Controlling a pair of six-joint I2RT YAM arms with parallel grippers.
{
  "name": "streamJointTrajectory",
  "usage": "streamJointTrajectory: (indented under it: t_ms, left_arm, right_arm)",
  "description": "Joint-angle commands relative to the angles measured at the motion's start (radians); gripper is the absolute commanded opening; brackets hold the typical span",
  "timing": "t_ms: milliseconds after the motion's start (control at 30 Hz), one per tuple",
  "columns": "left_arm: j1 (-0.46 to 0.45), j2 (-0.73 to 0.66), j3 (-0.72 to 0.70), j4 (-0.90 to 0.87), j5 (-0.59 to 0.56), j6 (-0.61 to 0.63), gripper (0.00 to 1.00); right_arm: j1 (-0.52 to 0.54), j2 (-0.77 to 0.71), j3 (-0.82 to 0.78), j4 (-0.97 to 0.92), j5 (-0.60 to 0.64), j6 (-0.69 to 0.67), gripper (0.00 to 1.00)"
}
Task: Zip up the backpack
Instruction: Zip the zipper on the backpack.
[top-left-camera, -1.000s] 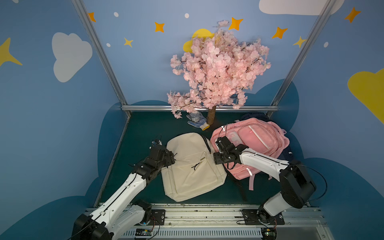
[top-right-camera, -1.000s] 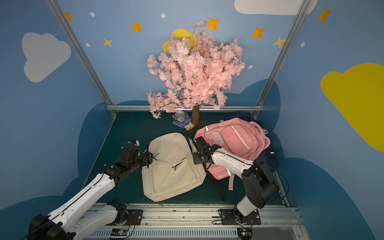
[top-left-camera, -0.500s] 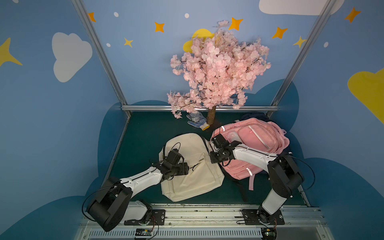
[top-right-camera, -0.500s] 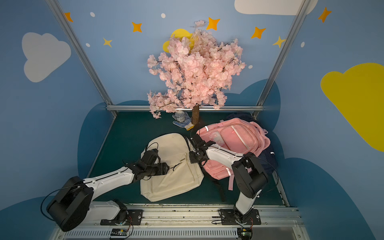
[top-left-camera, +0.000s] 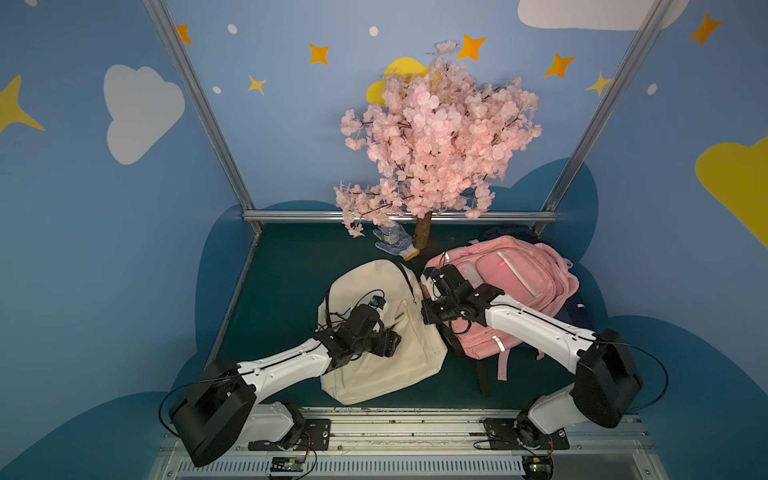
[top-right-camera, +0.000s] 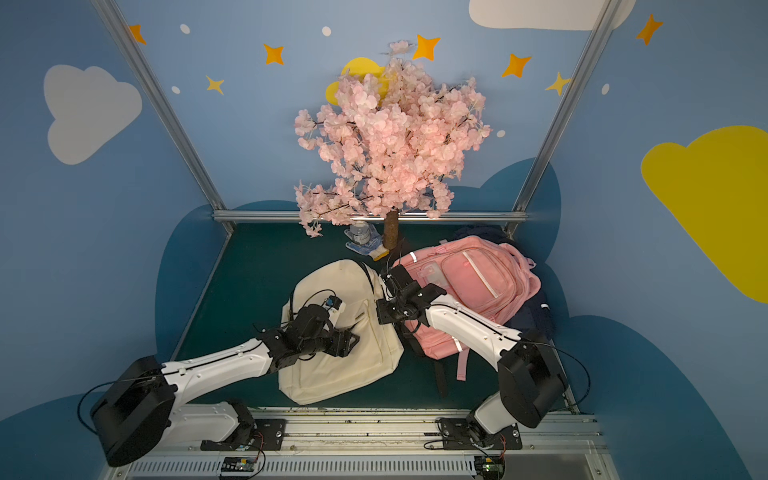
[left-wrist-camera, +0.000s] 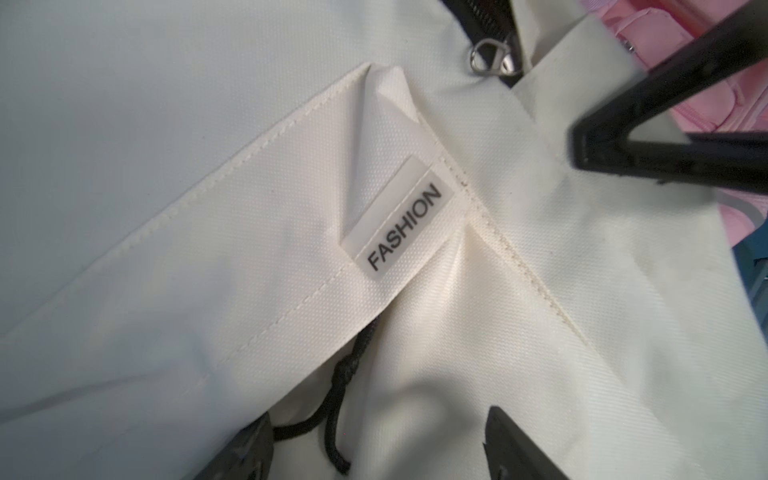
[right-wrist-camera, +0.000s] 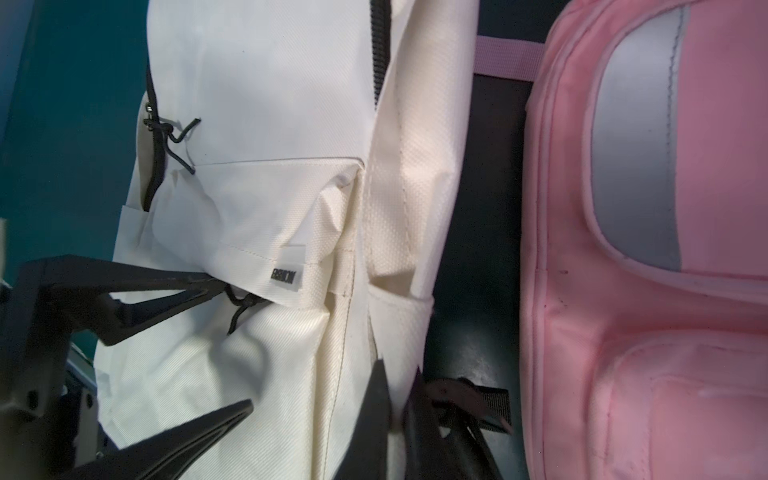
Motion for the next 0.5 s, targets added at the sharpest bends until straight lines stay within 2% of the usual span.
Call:
streamJointTrajectory:
  t_ms: [0, 200, 467]
  left_arm:
    - [0.0, 0.024, 0.008, 0.048, -0.059, 0.068, 0.72]
    - [0.0, 0.06, 0.011, 0.077, -0.069, 0.097, 0.53]
    - [0.0, 0.141, 0.016, 0.074, -0.086, 0.126, 0.41]
  right_arm:
    - [0.014, -0.038, 0.005, -0.012, -0.026, -0.022, 0.0]
    - [0.029, -0.047, 0.008, -0.019, -0.025, -0.033, 0.0]
    - [0.04, -0.056, 0.007, -0.016, -0.019, -0.043, 0.0]
